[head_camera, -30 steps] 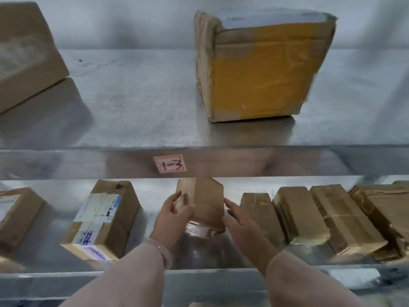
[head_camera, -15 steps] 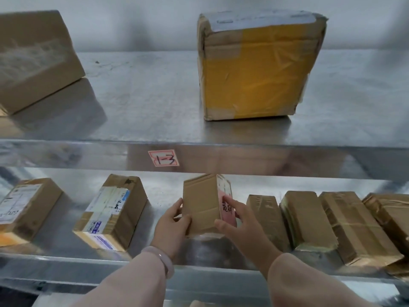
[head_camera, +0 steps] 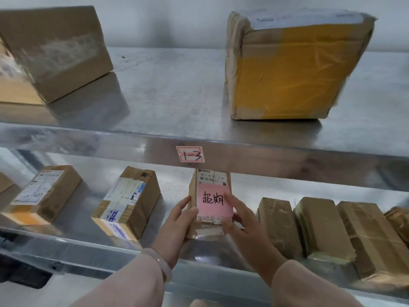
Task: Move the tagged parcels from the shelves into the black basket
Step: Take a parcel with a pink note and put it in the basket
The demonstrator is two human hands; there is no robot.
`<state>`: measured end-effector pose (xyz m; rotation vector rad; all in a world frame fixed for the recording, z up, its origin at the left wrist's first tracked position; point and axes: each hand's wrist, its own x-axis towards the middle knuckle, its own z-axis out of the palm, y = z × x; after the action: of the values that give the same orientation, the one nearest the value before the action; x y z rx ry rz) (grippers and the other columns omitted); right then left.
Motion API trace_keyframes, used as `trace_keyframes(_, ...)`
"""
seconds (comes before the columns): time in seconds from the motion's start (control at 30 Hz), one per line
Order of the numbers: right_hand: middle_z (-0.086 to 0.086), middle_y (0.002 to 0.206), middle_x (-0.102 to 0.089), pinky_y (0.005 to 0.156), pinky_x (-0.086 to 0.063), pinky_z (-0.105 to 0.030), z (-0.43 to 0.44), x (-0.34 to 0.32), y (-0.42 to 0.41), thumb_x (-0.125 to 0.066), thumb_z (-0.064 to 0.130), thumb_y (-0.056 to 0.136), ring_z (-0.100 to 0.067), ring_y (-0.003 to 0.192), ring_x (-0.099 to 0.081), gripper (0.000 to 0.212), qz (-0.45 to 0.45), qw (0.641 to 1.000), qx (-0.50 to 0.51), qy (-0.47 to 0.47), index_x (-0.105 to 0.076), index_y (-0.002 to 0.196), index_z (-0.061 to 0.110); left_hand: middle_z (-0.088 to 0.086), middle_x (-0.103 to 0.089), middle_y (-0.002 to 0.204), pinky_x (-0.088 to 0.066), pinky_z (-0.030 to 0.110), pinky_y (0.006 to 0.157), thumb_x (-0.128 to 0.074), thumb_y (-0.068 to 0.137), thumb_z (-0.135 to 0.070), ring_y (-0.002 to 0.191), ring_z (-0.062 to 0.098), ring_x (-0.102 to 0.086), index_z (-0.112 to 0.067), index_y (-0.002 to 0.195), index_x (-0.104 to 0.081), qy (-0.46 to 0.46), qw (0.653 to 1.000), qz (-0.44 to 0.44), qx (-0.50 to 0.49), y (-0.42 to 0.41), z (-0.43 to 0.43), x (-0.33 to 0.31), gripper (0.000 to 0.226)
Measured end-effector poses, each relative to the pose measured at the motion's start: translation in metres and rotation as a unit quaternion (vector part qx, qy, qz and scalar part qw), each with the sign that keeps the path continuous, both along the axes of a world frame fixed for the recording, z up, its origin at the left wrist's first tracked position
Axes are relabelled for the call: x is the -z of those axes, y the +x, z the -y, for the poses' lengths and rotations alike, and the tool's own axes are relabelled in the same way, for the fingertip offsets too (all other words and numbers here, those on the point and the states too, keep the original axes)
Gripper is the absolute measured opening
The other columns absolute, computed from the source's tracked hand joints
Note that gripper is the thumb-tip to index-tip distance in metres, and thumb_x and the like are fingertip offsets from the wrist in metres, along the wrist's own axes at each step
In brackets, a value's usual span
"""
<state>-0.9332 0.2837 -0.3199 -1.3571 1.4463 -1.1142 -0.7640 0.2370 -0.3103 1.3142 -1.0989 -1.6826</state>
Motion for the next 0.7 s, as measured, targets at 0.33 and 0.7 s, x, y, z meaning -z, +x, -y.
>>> trace_keyframes(0.33,0.028,0.133,-0.039,0.079,-0.050,-0.012,0.003,-0.033,0.050,-0.061,0.019,0.091,0.002,0.122,-0.047,0.054,-0.024,0.988,-0.070,-0.133,-0.038,0.131,0.047,-0.037,-0.066,0.102,-0.046,0.002,0.073,-0.069,0.088,-0.032,0.095,-0.022,-0.058,-0.049,0.121,-0.050,-0.109,0.991,0.035,-0.064,0.056,-0.036,-0.047,0.042)
trace_keyframes(0.7,0.044,0.128,-0.032,0.083,-0.046,-0.006,-0.036,-0.068,0.201,-0.060,0.025,0.086,0.013,0.120,-0.041,0.055,-0.038,0.969,-0.143,-0.197,-0.038,0.128,0.053,-0.011,-0.067,0.124,-0.055,0.030,0.090,-0.068,0.072,-0.037,0.111,0.013,-0.066,-0.041,0.135,-0.046,-0.129,0.983,0.033,-0.123,0.212,-0.092,-0.071,0.067)
